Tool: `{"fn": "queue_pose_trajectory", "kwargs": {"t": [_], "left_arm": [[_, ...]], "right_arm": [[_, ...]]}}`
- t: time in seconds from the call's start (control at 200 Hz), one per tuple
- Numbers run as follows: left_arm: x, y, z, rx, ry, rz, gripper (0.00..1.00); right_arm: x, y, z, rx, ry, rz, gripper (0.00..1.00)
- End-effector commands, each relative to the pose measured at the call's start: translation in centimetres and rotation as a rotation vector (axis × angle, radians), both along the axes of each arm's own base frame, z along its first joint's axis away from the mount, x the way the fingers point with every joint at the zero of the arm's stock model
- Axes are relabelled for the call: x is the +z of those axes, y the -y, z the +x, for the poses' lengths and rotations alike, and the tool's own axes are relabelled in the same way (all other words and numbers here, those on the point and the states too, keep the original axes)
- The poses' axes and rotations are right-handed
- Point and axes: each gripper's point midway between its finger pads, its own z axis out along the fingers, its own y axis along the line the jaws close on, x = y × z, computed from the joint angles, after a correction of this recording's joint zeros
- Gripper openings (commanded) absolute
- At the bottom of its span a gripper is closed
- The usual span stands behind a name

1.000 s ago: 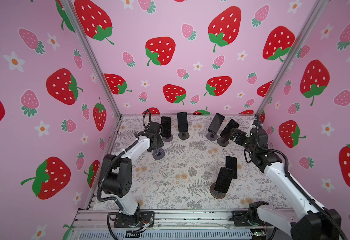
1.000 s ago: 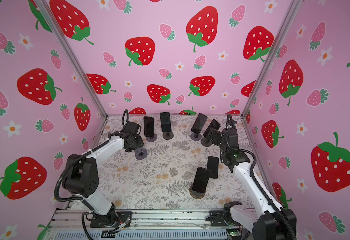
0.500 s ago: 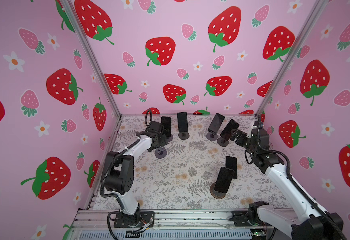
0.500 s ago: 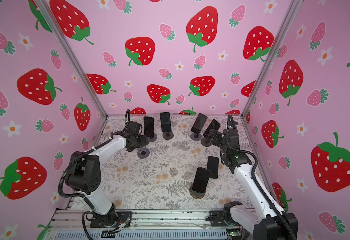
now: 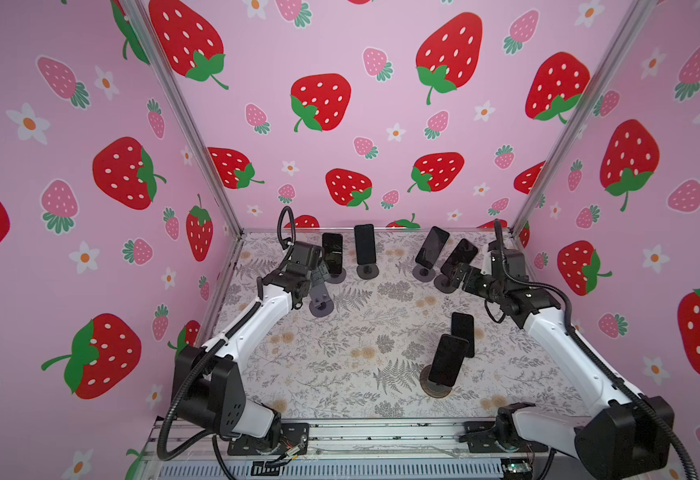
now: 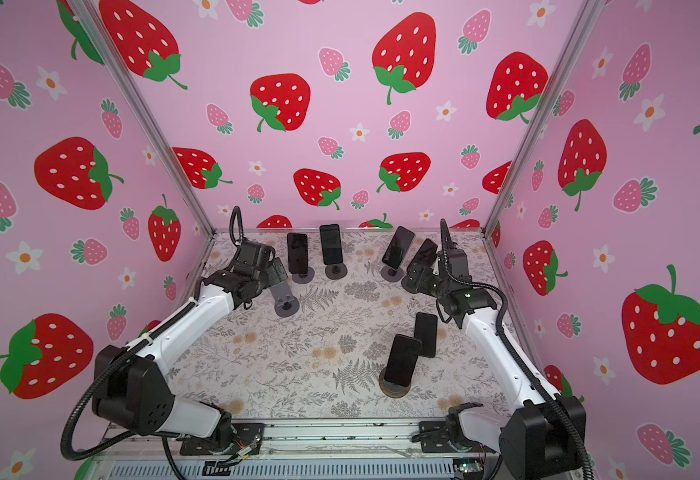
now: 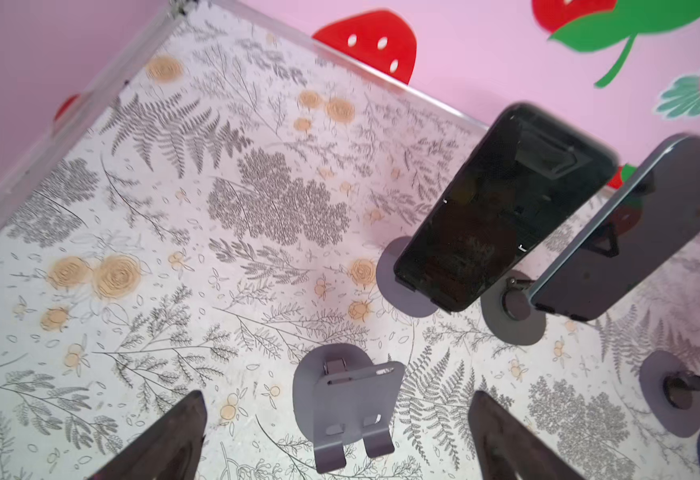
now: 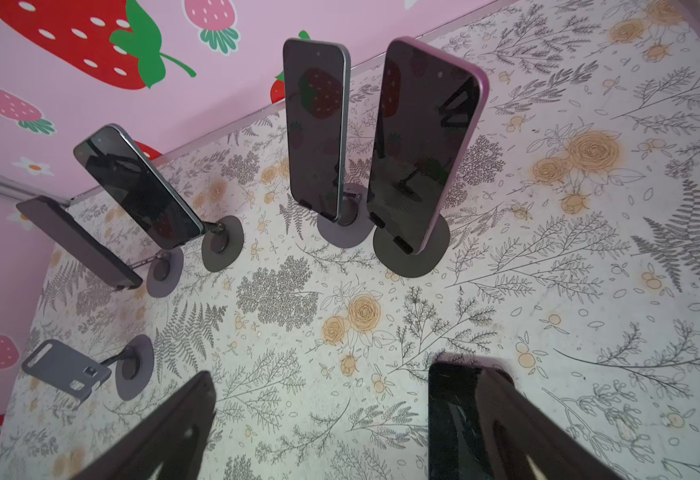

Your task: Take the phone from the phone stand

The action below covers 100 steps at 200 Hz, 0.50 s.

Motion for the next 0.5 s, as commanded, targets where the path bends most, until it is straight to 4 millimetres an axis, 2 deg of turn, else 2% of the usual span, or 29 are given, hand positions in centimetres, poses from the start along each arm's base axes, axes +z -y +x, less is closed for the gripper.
{"fn": "queue_pose_trajectory", "kwargs": {"t": [0.0, 0.075, 0.175, 0.35, 0.495], "left_arm": [[2.6, -2.7, -0.5, 0.073, 0.123, 0.101, 0.99], [3.7, -3.8, -0.9, 0.079, 0.196, 0.106, 0.99], [3.5, -6.0, -1.4, 0.113, 0.214, 0.113, 0.99], [-0.1, -9.0, -2.2, 0.165, 0.133, 0.156, 0.99], [-3.1, -10.9, -3.2, 0.202, 0.141, 0.171, 0.99]], "right_arm": [[-0.3, 0.2, -1.0, 0.03, -0.035, -0.065, 1.0], [-0.2, 1.1, -0.6, -0.018, -0.019, -0.096, 1.0], [0.4, 2.1, 0.8, -0.097, -0.004, -0.126, 1.0], [1.5, 3.4, 3.5, -0.237, 0.005, -0.138, 1.0], [2.3, 1.7, 4.3, -0.127, 0.033, -0.129, 1.0]]}}
